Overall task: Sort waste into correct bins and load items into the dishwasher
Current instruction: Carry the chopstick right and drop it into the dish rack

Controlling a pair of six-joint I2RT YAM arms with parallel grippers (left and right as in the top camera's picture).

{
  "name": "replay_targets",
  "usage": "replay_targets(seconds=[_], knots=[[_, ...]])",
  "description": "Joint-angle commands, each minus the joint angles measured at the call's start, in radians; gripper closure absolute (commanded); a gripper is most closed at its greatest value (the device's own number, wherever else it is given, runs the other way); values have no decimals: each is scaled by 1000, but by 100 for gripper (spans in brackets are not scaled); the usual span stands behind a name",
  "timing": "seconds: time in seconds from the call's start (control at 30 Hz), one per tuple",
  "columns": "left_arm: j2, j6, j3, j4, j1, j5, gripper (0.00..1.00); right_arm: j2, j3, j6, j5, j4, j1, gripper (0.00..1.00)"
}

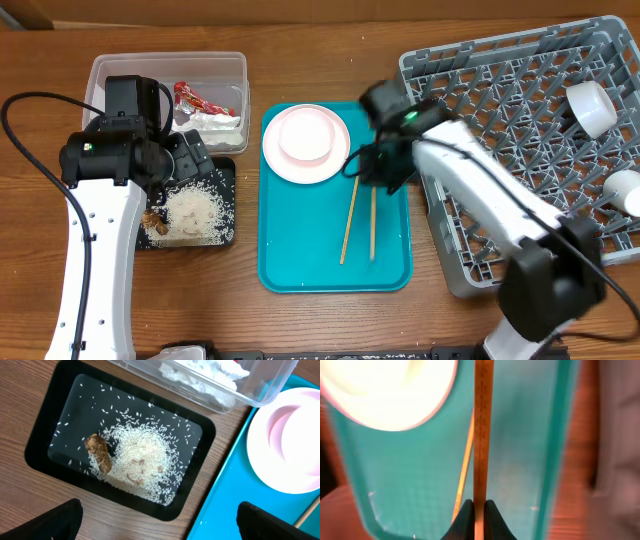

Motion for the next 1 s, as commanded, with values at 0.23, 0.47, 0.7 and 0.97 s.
replay_targets(seconds=[0.23,0.47,0.7,0.97], knots=[[0,-7,12,2,5,-2,0,-93,93,-437,268,-139,-232,96],[0,-7,12,2,4,-2,0,-90,-14,-489,219,-92,-292,96],[0,-7,12,2,3,-2,0,-90,-140,-539,145,-11,-279,96],[0,-7,12,2,3,-2,0,-92,-143,-502,90,6,-277,60]])
